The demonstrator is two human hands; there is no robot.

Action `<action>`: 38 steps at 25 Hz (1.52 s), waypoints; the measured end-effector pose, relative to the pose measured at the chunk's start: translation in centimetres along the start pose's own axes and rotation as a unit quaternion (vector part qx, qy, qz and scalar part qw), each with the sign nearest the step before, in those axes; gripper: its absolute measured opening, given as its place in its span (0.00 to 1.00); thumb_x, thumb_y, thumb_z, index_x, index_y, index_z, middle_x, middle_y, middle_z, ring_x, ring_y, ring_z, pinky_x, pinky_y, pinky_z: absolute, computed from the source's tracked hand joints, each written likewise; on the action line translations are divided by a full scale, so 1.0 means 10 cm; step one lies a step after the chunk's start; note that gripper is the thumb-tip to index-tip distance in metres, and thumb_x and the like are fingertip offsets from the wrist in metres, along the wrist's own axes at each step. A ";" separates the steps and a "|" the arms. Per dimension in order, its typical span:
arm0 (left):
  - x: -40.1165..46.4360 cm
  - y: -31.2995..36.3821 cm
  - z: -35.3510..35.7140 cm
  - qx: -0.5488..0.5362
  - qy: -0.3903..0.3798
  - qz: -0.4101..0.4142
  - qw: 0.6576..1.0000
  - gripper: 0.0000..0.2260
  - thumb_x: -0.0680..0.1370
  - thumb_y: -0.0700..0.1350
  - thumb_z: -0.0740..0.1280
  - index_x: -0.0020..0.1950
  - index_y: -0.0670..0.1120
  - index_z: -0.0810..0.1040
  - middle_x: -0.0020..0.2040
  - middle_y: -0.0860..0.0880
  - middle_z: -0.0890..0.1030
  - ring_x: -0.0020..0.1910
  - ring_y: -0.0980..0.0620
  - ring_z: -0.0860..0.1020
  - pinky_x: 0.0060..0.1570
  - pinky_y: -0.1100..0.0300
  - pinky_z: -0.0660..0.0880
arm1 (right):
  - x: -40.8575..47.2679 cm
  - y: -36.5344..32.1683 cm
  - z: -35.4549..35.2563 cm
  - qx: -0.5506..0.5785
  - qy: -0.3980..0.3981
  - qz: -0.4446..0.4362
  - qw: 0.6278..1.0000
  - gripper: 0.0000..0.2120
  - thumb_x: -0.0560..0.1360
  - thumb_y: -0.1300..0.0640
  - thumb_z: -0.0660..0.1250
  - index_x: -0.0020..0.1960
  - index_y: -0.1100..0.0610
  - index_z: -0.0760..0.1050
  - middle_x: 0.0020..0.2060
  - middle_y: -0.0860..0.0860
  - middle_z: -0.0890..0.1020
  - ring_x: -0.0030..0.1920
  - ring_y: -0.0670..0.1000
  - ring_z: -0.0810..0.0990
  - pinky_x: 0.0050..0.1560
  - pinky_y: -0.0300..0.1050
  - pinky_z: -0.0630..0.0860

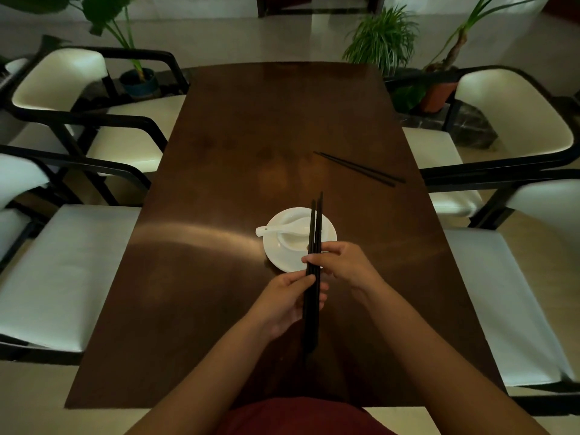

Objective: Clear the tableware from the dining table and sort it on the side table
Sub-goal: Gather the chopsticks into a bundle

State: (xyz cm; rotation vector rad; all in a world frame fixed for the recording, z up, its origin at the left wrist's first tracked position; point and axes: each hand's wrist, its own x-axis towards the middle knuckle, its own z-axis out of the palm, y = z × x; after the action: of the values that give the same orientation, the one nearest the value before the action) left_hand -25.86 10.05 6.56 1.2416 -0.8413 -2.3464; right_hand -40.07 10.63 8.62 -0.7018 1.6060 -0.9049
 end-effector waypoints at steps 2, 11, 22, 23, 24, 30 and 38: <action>0.04 0.06 0.07 -0.003 -0.018 -0.024 1.000 0.11 0.79 0.41 0.59 0.55 0.39 0.79 0.40 0.47 0.84 0.38 0.53 0.81 0.39 0.61 0.78 | 0.05 -0.04 -0.03 0.030 -0.025 -0.006 0.999 0.07 0.68 0.63 0.72 0.46 0.58 0.81 0.36 0.52 0.82 0.25 0.40 0.78 0.24 0.32 0.71; 0.73 0.67 0.44 -0.031 0.010 -0.007 0.999 0.07 0.77 0.36 0.62 0.49 0.39 0.80 0.40 0.44 0.86 0.40 0.51 0.84 0.36 0.60 0.80 | 0.89 -0.43 -0.74 0.006 -0.048 -0.117 0.992 0.06 0.73 0.58 0.67 0.49 0.56 0.80 0.39 0.47 0.83 0.32 0.37 0.79 0.33 0.29 0.74; 1.70 1.14 0.33 -0.108 0.129 0.030 0.985 0.08 0.77 0.37 0.62 0.51 0.39 0.79 0.43 0.43 0.86 0.43 0.50 0.84 0.36 0.60 0.80 | 2.95 -0.21 -2.00 -0.592 0.151 -0.075 0.788 0.22 0.75 0.51 0.64 0.66 0.59 0.66 0.61 0.59 0.73 0.62 0.60 0.69 0.55 0.54 0.72; 1.75 1.14 0.31 -0.109 0.134 0.027 0.985 0.08 0.77 0.37 0.62 0.51 0.39 0.79 0.43 0.43 0.86 0.43 0.50 0.84 0.36 0.60 0.80 | 3.00 -0.16 -1.98 -0.608 0.150 -0.073 0.776 0.20 0.75 0.52 0.64 0.64 0.58 0.68 0.60 0.59 0.74 0.61 0.60 0.70 0.54 0.53 0.73; 1.78 1.15 0.29 -0.110 0.140 0.023 0.984 0.08 0.77 0.38 0.62 0.52 0.39 0.79 0.43 0.43 0.86 0.43 0.50 0.84 0.36 0.60 0.80 | 3.03 -0.11 -1.97 -0.616 0.153 -0.079 0.768 0.18 0.75 0.53 0.64 0.62 0.59 0.69 0.58 0.59 0.75 0.59 0.60 0.71 0.52 0.53 0.73; 1.85 1.15 0.29 -0.125 0.167 0.018 0.978 0.08 0.78 0.37 0.61 0.52 0.39 0.78 0.39 0.45 0.86 0.38 0.52 0.84 0.34 0.60 0.80 | 2.93 -0.06 -1.83 -0.618 0.103 -0.085 0.774 0.06 0.75 0.59 0.62 0.51 0.60 0.73 0.46 0.56 0.77 0.45 0.56 0.77 0.40 0.47 0.73; 1.77 1.12 0.41 -0.113 0.184 0.034 0.976 0.07 0.78 0.36 0.60 0.48 0.40 0.79 0.37 0.45 0.85 0.37 0.52 0.84 0.40 0.58 0.80 | 1.69 -0.28 -1.12 -0.218 0.008 -0.037 0.975 0.02 0.70 0.57 0.70 0.42 0.55 0.78 0.36 0.48 0.81 0.40 0.51 0.81 0.43 0.46 0.79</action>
State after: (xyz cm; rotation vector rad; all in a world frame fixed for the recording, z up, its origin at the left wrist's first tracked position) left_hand -38.72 -6.87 4.59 1.4579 -0.4740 -2.0016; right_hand -54.73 -2.61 3.31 -1.0661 1.8246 -0.6128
